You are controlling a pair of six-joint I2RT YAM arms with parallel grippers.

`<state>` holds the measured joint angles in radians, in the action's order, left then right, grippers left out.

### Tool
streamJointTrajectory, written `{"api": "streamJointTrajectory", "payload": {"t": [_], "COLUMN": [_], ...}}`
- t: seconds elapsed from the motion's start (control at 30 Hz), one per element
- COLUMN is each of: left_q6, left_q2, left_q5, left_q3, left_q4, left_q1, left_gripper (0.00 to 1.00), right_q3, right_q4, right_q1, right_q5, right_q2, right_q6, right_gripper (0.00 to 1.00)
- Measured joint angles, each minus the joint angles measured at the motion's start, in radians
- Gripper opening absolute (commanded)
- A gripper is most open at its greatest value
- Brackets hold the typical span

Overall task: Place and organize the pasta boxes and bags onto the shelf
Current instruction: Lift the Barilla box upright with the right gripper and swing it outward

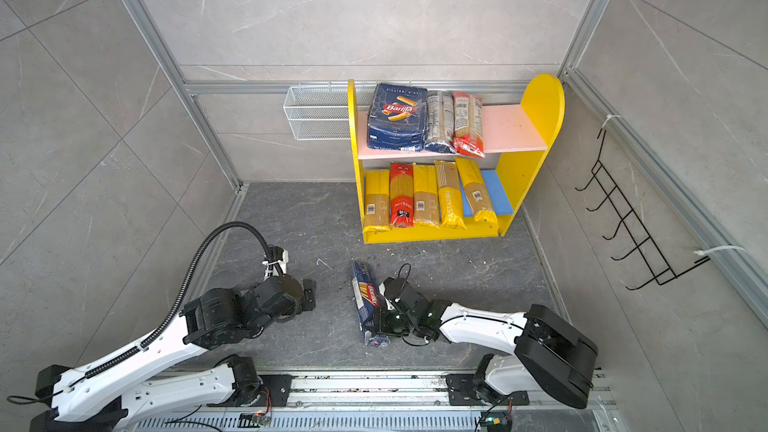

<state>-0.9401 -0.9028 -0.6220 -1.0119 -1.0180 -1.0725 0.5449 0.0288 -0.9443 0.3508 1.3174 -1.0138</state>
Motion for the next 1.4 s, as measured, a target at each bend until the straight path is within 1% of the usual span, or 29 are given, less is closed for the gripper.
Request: {"api": "streamJointTrajectory", "payload": {"t": [0.2,0.43,0.63,0.87,1.13,1.4], "left_q6": [0.021,0.039,0.063,0.096,0.139,0.199], "left_q2": [-0.008,-0.032,-0.061,-0.122,-0.23,-0.299], "left_q5": [-0.005,0.008,0.035,0.077,0.122,0.167], "left_q3": [-0.022,-0.025,-0.064,-0.124,-0.198,-0.271], "left_q4": [0.002,0.011,0.029,0.064,0.116,0.174], "left_q1": [0.007,0.047,0.078,0.09,0.09,0.096], "left_gripper": [1.0,1.0,1.0,1.0,1.0,1.0], "right_q3": [-0.009,-0.027,-0.026,0.01,0.124,0.316], "right_q4": [-0.04,-0.051,-0.159,-0.32,-0.552,-0.773], "right_q1": [0.026,0.05,0.062,0.08,0.103,0.108], "right_q5": [0.048,0.085,0.092,0.088,0.045,-0.046], "right_q2": [-0.09,-0.172,-0.32,-0.491,-0.655,-0.726], "right_q6": [-0.019,-0.051,-0.052,-0.029,0.002,0.05], "right_gripper": [0.37,0.36,0.36,0.36,0.36,0.37]}}
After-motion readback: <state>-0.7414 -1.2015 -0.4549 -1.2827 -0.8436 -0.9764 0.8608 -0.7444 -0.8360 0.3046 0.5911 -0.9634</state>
